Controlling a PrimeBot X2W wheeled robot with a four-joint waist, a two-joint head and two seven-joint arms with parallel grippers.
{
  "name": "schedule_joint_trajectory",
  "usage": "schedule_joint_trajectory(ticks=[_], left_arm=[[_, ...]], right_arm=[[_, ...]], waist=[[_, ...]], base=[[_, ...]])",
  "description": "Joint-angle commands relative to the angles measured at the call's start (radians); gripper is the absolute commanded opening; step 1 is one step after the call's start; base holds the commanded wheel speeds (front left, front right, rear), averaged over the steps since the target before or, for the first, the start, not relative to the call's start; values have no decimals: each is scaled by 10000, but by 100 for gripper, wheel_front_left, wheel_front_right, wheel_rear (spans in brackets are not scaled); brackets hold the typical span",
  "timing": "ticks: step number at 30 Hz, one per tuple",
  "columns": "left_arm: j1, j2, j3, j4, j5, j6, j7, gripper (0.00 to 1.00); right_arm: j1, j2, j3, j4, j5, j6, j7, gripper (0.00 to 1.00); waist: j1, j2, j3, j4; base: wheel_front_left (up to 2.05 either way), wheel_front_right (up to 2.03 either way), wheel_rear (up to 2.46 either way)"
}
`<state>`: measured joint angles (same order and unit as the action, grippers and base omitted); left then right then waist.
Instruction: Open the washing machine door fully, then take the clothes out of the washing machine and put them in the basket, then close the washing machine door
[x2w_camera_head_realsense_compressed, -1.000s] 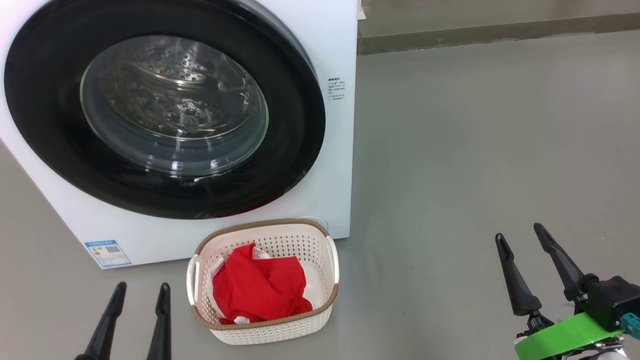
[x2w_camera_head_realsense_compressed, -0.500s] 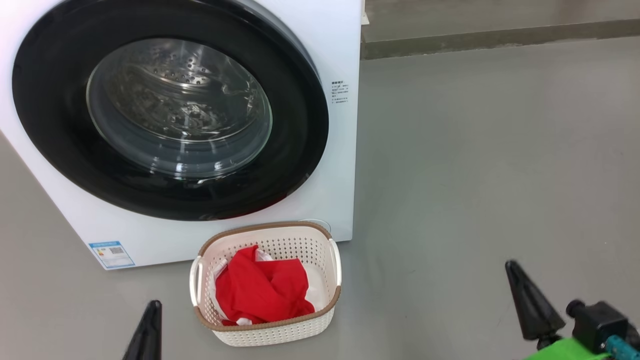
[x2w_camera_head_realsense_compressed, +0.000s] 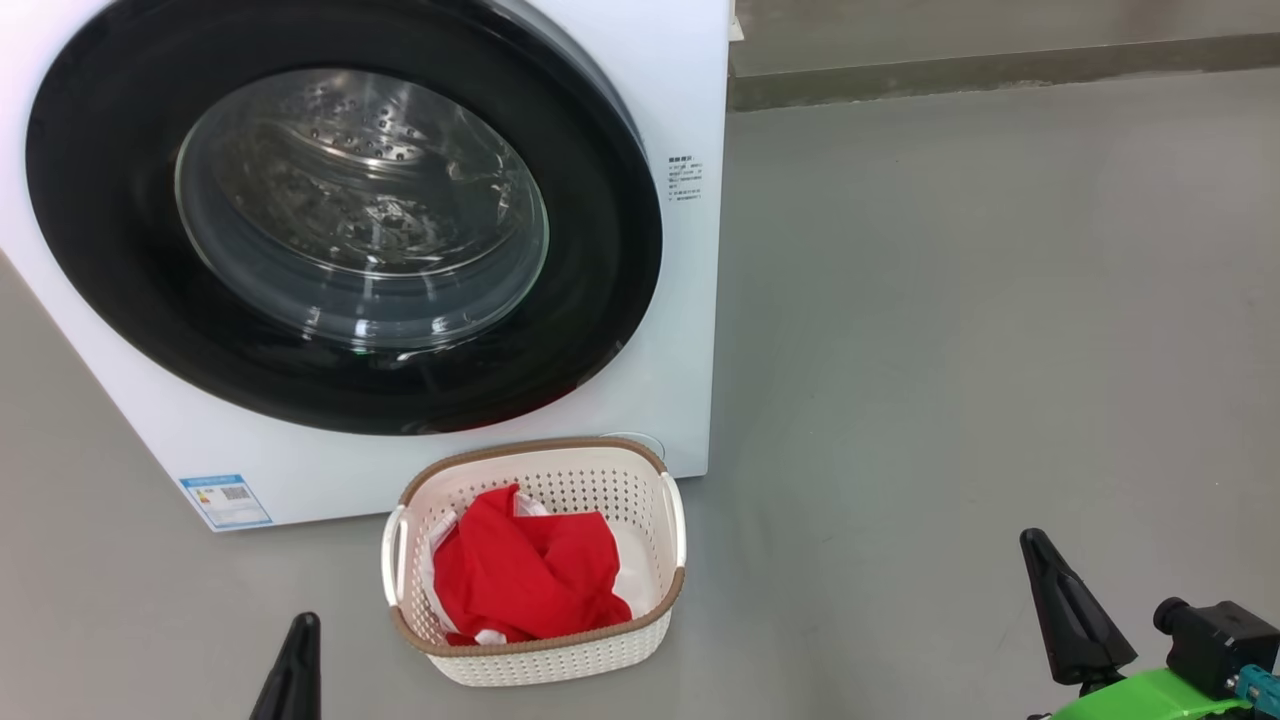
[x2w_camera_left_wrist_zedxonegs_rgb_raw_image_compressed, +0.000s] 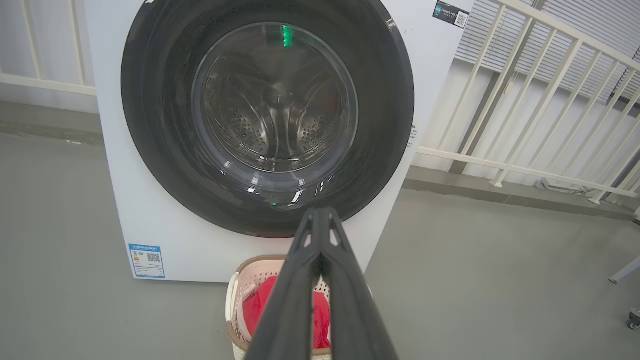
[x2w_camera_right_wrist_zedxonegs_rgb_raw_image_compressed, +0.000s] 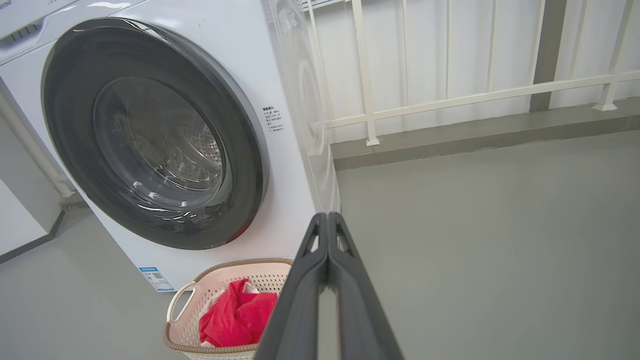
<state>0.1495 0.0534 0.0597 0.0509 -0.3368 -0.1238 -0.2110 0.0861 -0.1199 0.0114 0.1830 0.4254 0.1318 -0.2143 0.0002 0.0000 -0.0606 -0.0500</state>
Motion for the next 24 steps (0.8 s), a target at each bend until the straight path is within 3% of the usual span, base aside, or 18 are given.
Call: schedule_joint_trajectory(ticks=[1, 24], left_arm=[[-310, 102, 90, -180, -284, -9, 90, 0], [-809, 73, 192, 288, -3004, -22, 783, 0]], right_arm=[[-420, -62, -104, -201, 283, -1, 49, 0], [-755, 102, -356, -20, 2811, -4, 756, 0]], waist=[[-1, 0, 10, 7], [-2, 0, 147, 115]], base=[[0, 0, 0], [0, 0, 0]])
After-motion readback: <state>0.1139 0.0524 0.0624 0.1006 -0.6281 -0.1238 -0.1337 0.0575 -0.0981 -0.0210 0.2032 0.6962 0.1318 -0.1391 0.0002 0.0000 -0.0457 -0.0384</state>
